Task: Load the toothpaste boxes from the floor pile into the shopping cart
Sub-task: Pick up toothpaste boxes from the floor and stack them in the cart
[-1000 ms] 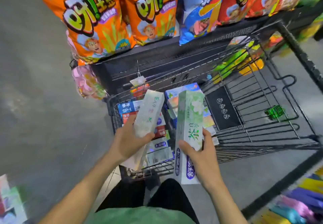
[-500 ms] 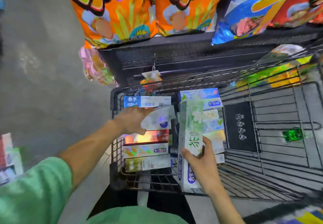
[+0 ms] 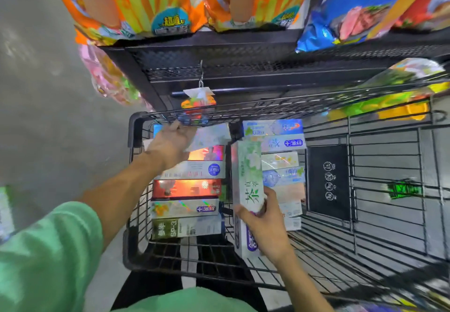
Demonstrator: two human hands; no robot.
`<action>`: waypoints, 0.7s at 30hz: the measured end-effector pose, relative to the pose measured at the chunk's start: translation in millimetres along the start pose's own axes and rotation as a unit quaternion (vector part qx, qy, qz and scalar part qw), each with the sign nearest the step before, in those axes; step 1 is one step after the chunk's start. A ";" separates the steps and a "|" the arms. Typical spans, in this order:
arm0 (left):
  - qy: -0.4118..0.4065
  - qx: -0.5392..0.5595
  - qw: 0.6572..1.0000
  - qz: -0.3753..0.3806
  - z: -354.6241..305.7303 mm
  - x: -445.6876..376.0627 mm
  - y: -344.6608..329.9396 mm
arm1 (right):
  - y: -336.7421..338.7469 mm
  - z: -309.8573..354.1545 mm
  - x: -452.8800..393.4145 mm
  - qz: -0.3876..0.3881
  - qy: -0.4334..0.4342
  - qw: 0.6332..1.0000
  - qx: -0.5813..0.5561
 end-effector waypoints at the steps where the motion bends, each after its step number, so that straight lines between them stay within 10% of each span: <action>1: -0.008 -0.008 1.000 -0.003 -1.5 -1.6 -0.5 | -1.0 0.7 -1.0 0.008 0.001 1.000 0.002; 21: 0.165 0.042 0.976 -0.132 11.8 49.1 -17.9 | 11.0 -6.3 -20.1 0.023 0.066 0.976 0.205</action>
Point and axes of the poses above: each hand's wrist, its own x-axis away from the middle knuckle, its own y-axis out of the back of the hand, z = x × y, the point moved 3 cm from there along -x, towards the middle knuckle
